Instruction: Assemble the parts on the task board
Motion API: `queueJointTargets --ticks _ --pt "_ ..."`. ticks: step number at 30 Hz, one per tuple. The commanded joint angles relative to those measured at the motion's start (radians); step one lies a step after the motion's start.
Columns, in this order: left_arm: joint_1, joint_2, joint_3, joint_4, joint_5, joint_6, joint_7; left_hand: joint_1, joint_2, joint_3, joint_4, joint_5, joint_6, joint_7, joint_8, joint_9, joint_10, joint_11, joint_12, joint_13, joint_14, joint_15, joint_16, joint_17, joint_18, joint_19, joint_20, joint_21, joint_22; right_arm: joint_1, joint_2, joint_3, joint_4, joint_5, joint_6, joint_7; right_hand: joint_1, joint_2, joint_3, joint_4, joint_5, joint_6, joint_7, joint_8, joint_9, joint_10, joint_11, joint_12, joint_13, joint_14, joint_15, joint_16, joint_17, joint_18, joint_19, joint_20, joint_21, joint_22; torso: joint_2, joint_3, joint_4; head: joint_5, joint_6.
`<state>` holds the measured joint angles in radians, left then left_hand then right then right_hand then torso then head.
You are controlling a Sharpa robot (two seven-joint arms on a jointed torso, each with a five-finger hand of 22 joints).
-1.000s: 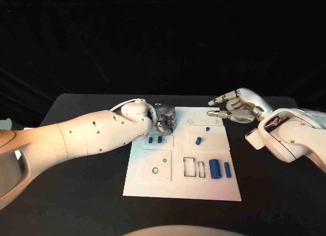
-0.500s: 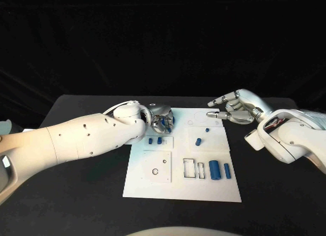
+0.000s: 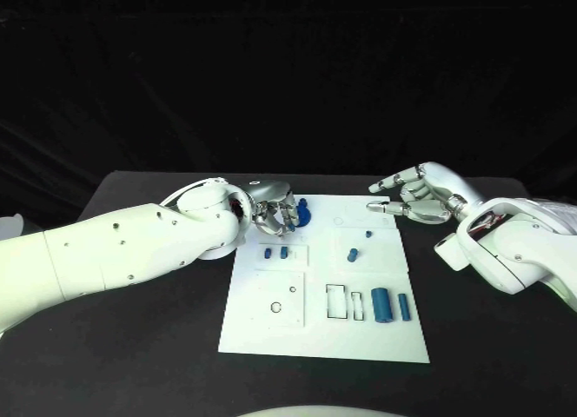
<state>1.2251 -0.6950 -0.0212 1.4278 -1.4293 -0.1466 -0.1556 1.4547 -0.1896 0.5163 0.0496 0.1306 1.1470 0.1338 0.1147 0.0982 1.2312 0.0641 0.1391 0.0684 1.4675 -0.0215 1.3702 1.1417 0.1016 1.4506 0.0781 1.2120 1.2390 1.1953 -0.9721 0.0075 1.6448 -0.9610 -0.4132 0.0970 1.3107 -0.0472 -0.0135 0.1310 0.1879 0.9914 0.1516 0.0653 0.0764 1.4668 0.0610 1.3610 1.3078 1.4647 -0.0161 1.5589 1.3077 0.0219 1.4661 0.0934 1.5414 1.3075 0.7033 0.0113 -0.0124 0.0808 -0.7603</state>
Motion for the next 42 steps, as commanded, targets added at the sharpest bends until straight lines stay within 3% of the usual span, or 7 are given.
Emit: queueJointTargets --ticks 1,11,27,42 --pt "0.001 -0.013 0.002 0.007 0.015 0.008 -0.021 -0.009 -0.002 0.006 -0.002 0.004 0.008 0.001 -0.005 -0.001 0.006 0.0 -0.006 0.001 0.031 0.002 0.005 -0.001 -0.016 0.008 0.001 0.005 0.001 -0.001 0.0 0.0 0.0 -0.003 0.012 0.007 0.003 0.006 -0.006 -0.002 0.003 -0.001 -0.003 0.001 0.002 0.002 0.001 -0.002 0.143 0.1 0.005 -0.003 0.238 -0.007 0.072 0.001 -0.004 0.202 0.001 -0.0009 -0.0005 0.001 0.0" --pt "-0.002 -0.02 -0.002 -0.023 0.018 0.025 -0.036 -0.017 -0.004 0.007 -0.002 0.002 0.01 0.0 -0.006 -0.002 0.009 0.0 -0.01 0.001 0.031 0.001 0.005 -0.003 -0.016 0.008 0.001 0.005 0.002 -0.001 0.001 0.0 0.0 -0.003 0.011 0.006 0.003 0.006 -0.006 -0.002 0.003 -0.001 -0.003 0.001 0.002 0.002 0.001 -0.002 0.143 0.1 0.005 -0.003 0.238 -0.007 0.072 0.001 -0.004 0.202 0.002 -0.0014 -0.0013 0.005 -0.003" --pt "-0.024 0.0 -0.007 -0.058 0.011 0.04 -0.029 -0.031 -0.008 0.005 -0.002 -0.002 0.012 -0.001 -0.01 -0.003 0.013 -0.001 -0.016 0.002 0.03 0.001 0.006 -0.005 -0.016 0.007 0.002 0.005 0.003 -0.001 0.003 0.0 0.0 -0.003 0.01 0.007 0.003 0.006 -0.006 -0.002 0.003 -0.001 -0.003 0.001 0.002 0.002 0.001 -0.002 0.143 0.1 0.005 -0.003 0.238 -0.007 0.072 0.001 -0.004 0.202 0.001 -0.0004 -0.0024 0.007 -0.008" --pt "-0.026 0.013 -0.007 -0.067 -0.003 0.046 -0.031 -0.034 -0.009 0.005 -0.002 -0.004 0.012 -0.001 -0.011 -0.003 0.014 -0.001 -0.018 0.002 0.03 0.001 0.006 -0.006 -0.016 0.007 0.002 0.004 0.003 -0.001 0.003 0.0 0.0 -0.003 0.011 0.008 0.003 0.006 -0.006 -0.002 0.003 -0.001 -0.003 0.001 0.002 0.002 0.001 -0.002 0.143 0.1 0.005 -0.003 0.238 -0.007 0.072 0.001 -0.004 0.202 0.001 -0.0001 -0.0021 0.007 -0.008"
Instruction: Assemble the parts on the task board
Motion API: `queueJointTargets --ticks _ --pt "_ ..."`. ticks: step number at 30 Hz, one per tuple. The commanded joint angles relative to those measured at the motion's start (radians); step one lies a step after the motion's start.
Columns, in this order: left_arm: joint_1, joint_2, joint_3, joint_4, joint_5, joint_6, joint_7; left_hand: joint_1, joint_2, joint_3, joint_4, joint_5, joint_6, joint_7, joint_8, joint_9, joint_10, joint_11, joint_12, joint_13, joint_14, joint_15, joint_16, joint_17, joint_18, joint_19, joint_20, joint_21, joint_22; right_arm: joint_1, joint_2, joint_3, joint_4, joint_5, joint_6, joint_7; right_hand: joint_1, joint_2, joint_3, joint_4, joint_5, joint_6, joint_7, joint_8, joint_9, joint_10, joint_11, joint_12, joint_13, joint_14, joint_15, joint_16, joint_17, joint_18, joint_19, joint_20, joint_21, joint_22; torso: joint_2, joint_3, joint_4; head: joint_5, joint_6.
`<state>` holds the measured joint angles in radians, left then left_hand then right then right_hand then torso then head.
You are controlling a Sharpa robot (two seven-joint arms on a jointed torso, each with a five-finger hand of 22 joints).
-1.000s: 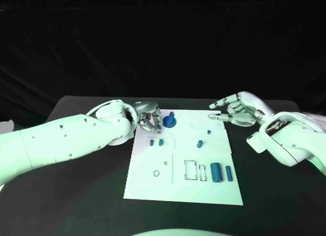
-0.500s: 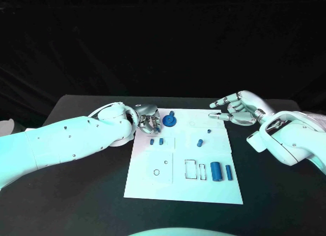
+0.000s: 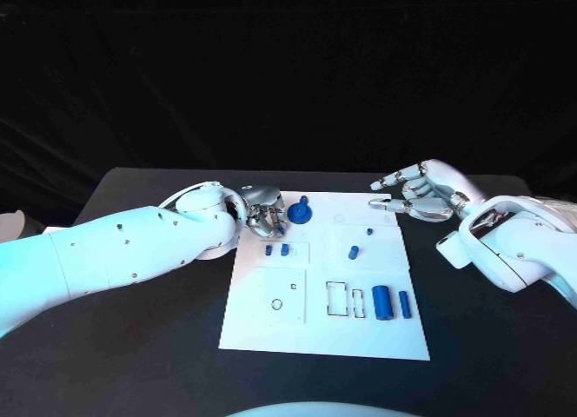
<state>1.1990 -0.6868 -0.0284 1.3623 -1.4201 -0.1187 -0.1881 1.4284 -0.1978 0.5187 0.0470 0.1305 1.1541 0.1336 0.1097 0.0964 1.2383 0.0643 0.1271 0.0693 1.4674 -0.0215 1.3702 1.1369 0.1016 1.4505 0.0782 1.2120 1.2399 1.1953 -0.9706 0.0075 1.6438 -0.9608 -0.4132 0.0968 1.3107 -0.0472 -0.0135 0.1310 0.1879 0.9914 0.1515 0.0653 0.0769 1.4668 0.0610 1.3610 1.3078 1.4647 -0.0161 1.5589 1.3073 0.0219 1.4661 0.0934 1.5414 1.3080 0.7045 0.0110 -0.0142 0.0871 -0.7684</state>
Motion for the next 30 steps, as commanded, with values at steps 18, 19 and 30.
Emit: queueJointTargets --ticks 18,19,30 --pt "-0.003 0.016 -0.003 -0.017 -0.027 0.049 -0.02 -0.025 -0.012 0.0 -0.003 -0.011 -0.014 0.006 -0.025 -0.008 -0.007 0.006 -0.028 -0.001 0.028 0.006 0.004 -0.012 -0.015 0.004 0.004 0.0 0.0 -0.001 0.0 0.0 0.001 -0.003 0.012 0.008 0.003 0.006 -0.006 -0.002 0.003 -0.001 -0.003 0.001 0.001 0.002 0.001 -0.002 0.143 0.1 0.005 -0.003 0.238 -0.007 0.072 0.001 -0.003 0.201 0.0 -0.0004 0.0005 -0.002 -0.003" --pt "-0.003 0.016 -0.003 -0.017 -0.027 0.048 -0.02 -0.027 -0.014 0.0 -0.004 -0.011 -0.02 0.009 -0.03 -0.01 -0.009 0.008 -0.031 -0.001 0.027 0.007 0.004 -0.013 -0.015 0.004 0.005 -0.001 0.0 -0.001 0.0 0.0 0.001 -0.003 0.011 0.008 0.003 0.006 -0.006 -0.002 0.003 -0.001 -0.003 0.001 0.001 0.002 0.001 -0.002 0.143 0.1 0.005 -0.003 0.238 -0.007 0.072 0.001 -0.003 0.201 0.0 -0.0005 0.0006 -0.002 -0.003" --pt "-0.003 0.016 -0.003 -0.017 -0.027 0.038 -0.02 -0.043 -0.027 0.001 -0.008 -0.01 -0.097 0.015 -0.05 -0.03 -0.024 0.016 -0.054 -0.001 0.025 0.015 0.005 -0.024 -0.014 0.002 0.013 -0.006 -0.001 -0.001 0.0 0.0 -0.001 -0.003 0.011 0.008 0.004 0.007 -0.009 -0.001 0.003 -0.001 -0.003 0.001 0.001 0.001 0.001 -0.005 0.142 0.099 0.005 -0.004 0.236 -0.007 0.071 0.001 -0.004 0.2 0.0 -0.0002 0.0003 -0.001 -0.003"
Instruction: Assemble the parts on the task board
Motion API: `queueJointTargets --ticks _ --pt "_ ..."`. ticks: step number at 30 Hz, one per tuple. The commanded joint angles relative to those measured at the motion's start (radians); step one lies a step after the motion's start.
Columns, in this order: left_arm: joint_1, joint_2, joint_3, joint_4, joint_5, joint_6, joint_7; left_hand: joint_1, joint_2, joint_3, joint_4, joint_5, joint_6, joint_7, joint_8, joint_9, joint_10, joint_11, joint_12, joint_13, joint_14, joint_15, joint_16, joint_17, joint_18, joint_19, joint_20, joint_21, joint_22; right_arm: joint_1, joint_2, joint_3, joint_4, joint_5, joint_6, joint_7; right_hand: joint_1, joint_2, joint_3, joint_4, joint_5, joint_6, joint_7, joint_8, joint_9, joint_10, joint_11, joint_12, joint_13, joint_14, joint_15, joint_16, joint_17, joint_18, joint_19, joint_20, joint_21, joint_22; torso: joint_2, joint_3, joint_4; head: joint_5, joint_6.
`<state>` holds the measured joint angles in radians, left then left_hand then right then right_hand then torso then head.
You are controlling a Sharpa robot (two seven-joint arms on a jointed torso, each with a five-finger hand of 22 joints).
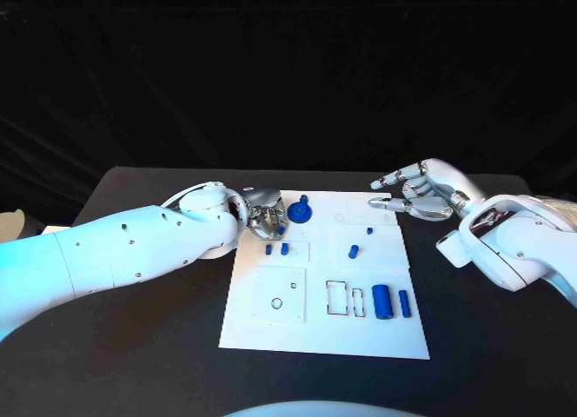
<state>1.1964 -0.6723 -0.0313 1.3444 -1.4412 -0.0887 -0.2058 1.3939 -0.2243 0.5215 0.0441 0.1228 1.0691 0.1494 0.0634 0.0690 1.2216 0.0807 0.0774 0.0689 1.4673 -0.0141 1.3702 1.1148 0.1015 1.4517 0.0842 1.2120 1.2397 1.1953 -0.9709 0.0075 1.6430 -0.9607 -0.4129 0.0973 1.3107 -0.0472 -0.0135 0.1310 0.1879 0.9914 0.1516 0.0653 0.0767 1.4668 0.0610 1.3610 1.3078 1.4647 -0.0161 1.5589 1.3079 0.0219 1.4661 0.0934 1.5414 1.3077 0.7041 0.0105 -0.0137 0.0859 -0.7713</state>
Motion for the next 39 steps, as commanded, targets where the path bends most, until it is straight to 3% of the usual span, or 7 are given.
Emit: queueJointTargets --ticks 1,10,16,25,29,35,39 --pt "0.0 0.001 0.0 0.0 -0.006 0.008 -0.004 -0.01 -0.002 -0.002 -0.005 -0.003 -0.016 0.0 -0.004 -0.003 -0.009 0.0 -0.005 0.0 0.025 0.008 0.005 -0.003 -0.014 0.001 0.008 -0.007 -0.002 -0.001 0.001 0.0 0.0 -0.003 0.011 0.007 0.004 0.008 -0.01 -0.001 0.003 -0.001 -0.003 0.001 0.002 0.001 0.001 -0.005 0.141 0.099 0.005 -0.005 0.234 -0.007 0.071 0.001 -0.004 0.2 0.001 0.0003 -0.0003 0.0 0.0" --pt "0.0 -0.004 0.0 -0.004 -0.006 0.014 -0.014 -0.019 -0.011 -0.009 -0.006 0.0 -0.06 0.004 -0.003 -0.006 -0.026 0.005 -0.014 -0.002 0.022 0.011 0.002 -0.016 -0.011 -0.003 0.011 -0.02 -0.011 -0.001 0.001 0.0 -0.003 -0.003 0.018 -0.002 0.014 0.016 -0.027 0.001 0.004 -0.006 -0.004 0.0 0.001 -0.073 -0.001 -0.162 0.047 0.089 0.003 -0.029 0.195 0.002 0.051 -0.001 -0.025 0.164 0.0 0.0006 -0.0004 0.001 0.0" --pt "0.0 -0.022 0.001 0.001 0.002 0.006 -0.014 -0.023 -0.018 -0.031 -0.009 0.0 -0.085 0.005 -0.001 -0.005 -0.081 0.011 -0.016 -0.005 0.018 0.016 -0.002 -0.03 -0.003 -0.014 0.016 -0.058 -0.042 -0.001 0.0 0.0 -0.015 -0.022 0.032 -0.029 0.052 0.038 -0.042 0.006 0.001 -0.005 -0.01 0.002 0.002 -0.286 -0.009 -0.713 -0.326 0.081 -0.005 -0.056 0.159 0.01 0.034 -0.008 -0.046 0.13 0.0 -0.0001 -0.0013 -0.001 0.001" --pt "0.003 -0.089 0.007 0.031 0.119 -0.079 0.036 0.006 0.014 -0.084 -0.025 0.008 -0.095 0.008 0.009 -0.001 -0.15 0.02 -0.001 -0.003 0.017 0.023 0.001 -0.04 0.006 -0.025 0.022 -0.112 -0.084 -0.001 -0.003 0.0 -0.051 -0.175 0.09 -0.102 0.163 0.044 -0.007 0.0 -0.01 0.055 -0.003 0.007 0.009 -0.331 0.006 -1.132 -0.739 0.078 0.004 -0.075 0.133 0.015 0.026 -0.003 -0.061 0.11 0.0 0.0007 -0.0008 -0.006 0.004" --pt "0.008 -0.13 0.009 0.038 0.429 -0.199 0.172 0.031 0.047 -0.021 -0.034 0.008 -0.017 0.017 0.043 0.009 -0.071 0.017 0.038 0.005 0.009 0.019 -0.005 -0.055 0.016 -0.044 0.02 -0.162 -0.124 0.0 0.001 0.0 -0.063 -0.321 0.114 -0.151 0.221 0.041 0.045 -0.021 -0.031 0.083 -0.009 0.004 0.008 -0.298 0.004 -1.216 -0.862 0.077 0.003 -0.078 0.129 0.015 0.026 -0.002 -0.062 0.109 -0.001 0.0013 -0.0006 -0.008 0.007" --pt "0.01 -0.177 0.008 0.061 1.01 -0.278 0.427 0.002 0.073 0.02 -0.014 0.002 -0.004 0.021 0.05 0.002 -0.06 0.015 0.069 0.006 -0.141 0.023 -0.195 -0.402 0.08 -0.218 0.022 -0.518 -0.403 0.0 0.016 0.0 -0.071 -0.544 0.154 -0.227 0.233 0.014 0.118 -0.024 -0.09 0.104 -0.018 -0.001 0.004 -0.272 0.004 -1.278 -0.978 0.077 0.005 -0.082 0.125 0.016 0.025 0.001 -0.066 0.105 0.001 -0.0013 -0.0015 -0.019 0.013" --pt "0.007 -0.212 0.005 0.098 1.384 -0.257 0.566 -0.015 0.095 0.023 -0.002 0.005 -0.002 0.021 0.055 0.002 -0.059 0.015 0.086 0.009 -0.168 0.023 -0.224 -0.457 0.081 -0.232 0.024 -0.538 -0.414 0.0 0.034 0.0 -0.077 -0.697 0.188 -0.283 0.23 -0.002 0.155 -0.019 -0.126 0.112 -0.027 0.0 0.003 -0.275 0.003 -1.295 -1.022 0.077 0.005 -0.084 0.122 0.017 0.021 0.002 -0.071 0.097 0.001 -0.0008 -0.0017 -0.035 0.02"
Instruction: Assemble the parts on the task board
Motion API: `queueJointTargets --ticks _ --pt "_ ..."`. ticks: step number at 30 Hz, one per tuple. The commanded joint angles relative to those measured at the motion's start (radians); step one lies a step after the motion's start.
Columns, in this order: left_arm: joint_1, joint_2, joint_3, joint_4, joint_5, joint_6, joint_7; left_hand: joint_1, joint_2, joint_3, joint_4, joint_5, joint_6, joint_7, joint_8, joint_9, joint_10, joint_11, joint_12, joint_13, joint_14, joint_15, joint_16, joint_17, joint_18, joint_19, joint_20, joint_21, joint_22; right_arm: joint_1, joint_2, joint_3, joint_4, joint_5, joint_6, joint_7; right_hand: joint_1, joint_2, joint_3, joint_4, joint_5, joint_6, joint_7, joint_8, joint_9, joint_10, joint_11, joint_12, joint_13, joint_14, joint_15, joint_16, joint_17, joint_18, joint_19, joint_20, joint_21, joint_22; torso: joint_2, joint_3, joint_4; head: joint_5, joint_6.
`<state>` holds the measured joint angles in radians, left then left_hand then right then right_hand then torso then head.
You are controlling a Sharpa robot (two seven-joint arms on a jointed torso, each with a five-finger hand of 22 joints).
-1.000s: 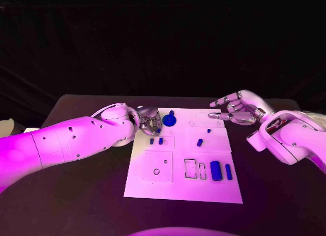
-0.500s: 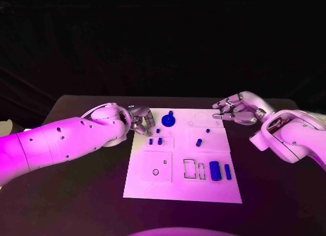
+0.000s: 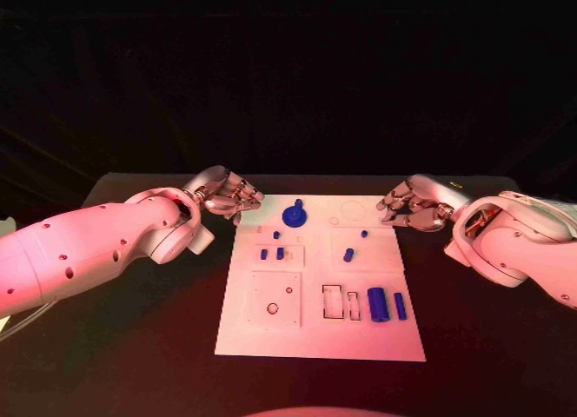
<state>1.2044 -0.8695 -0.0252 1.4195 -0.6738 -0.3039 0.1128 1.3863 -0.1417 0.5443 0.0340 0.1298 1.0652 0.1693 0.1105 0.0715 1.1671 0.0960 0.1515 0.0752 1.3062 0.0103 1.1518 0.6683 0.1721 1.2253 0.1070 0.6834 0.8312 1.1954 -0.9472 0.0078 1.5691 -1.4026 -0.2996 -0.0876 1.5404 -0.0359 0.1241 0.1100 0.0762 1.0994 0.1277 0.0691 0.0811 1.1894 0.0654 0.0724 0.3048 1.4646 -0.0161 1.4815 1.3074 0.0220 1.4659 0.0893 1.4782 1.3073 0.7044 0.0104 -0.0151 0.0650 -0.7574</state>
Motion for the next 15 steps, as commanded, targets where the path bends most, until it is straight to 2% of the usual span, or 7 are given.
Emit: queueJointTargets --ticks 1,6,9,13,15 --pt "-0.002 -0.023 -0.002 0.034 0.68 -0.029 0.27 -0.015 0.017 -0.003 0.012 -0.002 0.004 0.0 0.009 0.0 -0.002 -0.002 0.017 0.004 -0.007 -0.002 -0.005 -0.011 0.011 -0.006 0.002 -0.012 -0.008 -0.001 0.017 0.0 -0.006 -0.288 0.082 -0.11 -0.002 -0.022 0.036 0.005 -0.016 0.004 -0.005 -0.005 -0.003 0.004 -0.003 -0.007 -0.037 0.077 0.006 -0.006 0.122 0.018 0.02 0.005 -0.01 0.095 0.001 -0.0011 0.0005 -0.018 0.008" --pt "-0.005 -0.053 -0.003 0.08 0.866 0.023 0.329 -0.062 0.019 -0.037 0.03 -0.003 -0.01 0.001 0.011 -0.002 -0.018 0.0 0.037 0.009 -0.021 0.002 -0.011 -0.033 0.01 -0.01 0.004 -0.031 -0.02 -0.004 0.052 -0.003 -0.035 -0.386 0.103 -0.142 -0.015 -0.053 0.098 0.015 -0.021 0.004 -0.012 -0.006 -0.006 -0.004 -0.006 -0.008 -0.092 0.077 0.004 -0.01 0.116 0.018 0.02 0.002 -0.013 0.093 0.0 -0.0032 0.0024 -0.03 0.016" --pt "-0.006 -0.062 -0.004 0.098 0.906 0.044 0.345 -0.081 0.014 -0.065 0.032 -0.005 -0.02 0.005 0.012 -0.002 -0.029 0.004 0.052 0.014 -0.047 0.007 -0.028 -0.069 0.009 -0.019 0.008 -0.045 -0.029 -0.011 0.076 -0.005 -0.059 -0.409 0.107 -0.145 -0.022 -0.066 0.127 0.018 -0.021 0.001 -0.011 -0.006 -0.007 -0.009 -0.004 -0.008 -0.115 0.076 0.005 -0.015 0.109 0.019 0.019 0.003 -0.015 0.089 0.001 -0.0028 -0.0001 -0.031 0.018" --pt "-0.006 -0.069 -0.004 0.122 0.931 0.066 0.354 -0.084 0.019 -0.084 0.025 -0.004 -0.024 0.005 0.016 -0.002 -0.04 0.004 0.07 0.021 -0.056 0.007 -0.026 -0.077 0.01 -0.02 0.01 -0.055 -0.036 -0.02 0.106 -0.008 -0.083 -0.422 0.115 -0.137 -0.031 -0.079 0.166 0.02 -0.02 -0.003 -0.013 -0.006 -0.008 -0.016 -0.005 -0.008 -0.144 0.076 0.004 -0.017 0.105 0.02 0.018 0.002 -0.018 0.085 0.001 -0.0009 0.0017 -0.033 0.015" --pt "-0.007 -0.07 -0.004 0.13 0.936 0.071 0.355 -0.084 0.021 -0.088 0.022 -0.004 -0.025 0.005 0.018 -0.001 -0.043 0.004 0.076 0.023 -0.057 0.007 -0.025 -0.078 0.01 -0.02 0.01 -0.057 -0.038 -0.023 0.114 -0.008 -0.088 -0.424 0.119 -0.134 -0.034 -0.083 0.177 0.021 -0.02 -0.003 -0.013 -0.006 -0.008 -0.018 -0.005 -0.008 -0.153 0.076 0.003 -0.018 0.104 0.02 0.018 0.002 -0.018 0.085 0.002 -0.0016 0.0025 -0.033 0.014"
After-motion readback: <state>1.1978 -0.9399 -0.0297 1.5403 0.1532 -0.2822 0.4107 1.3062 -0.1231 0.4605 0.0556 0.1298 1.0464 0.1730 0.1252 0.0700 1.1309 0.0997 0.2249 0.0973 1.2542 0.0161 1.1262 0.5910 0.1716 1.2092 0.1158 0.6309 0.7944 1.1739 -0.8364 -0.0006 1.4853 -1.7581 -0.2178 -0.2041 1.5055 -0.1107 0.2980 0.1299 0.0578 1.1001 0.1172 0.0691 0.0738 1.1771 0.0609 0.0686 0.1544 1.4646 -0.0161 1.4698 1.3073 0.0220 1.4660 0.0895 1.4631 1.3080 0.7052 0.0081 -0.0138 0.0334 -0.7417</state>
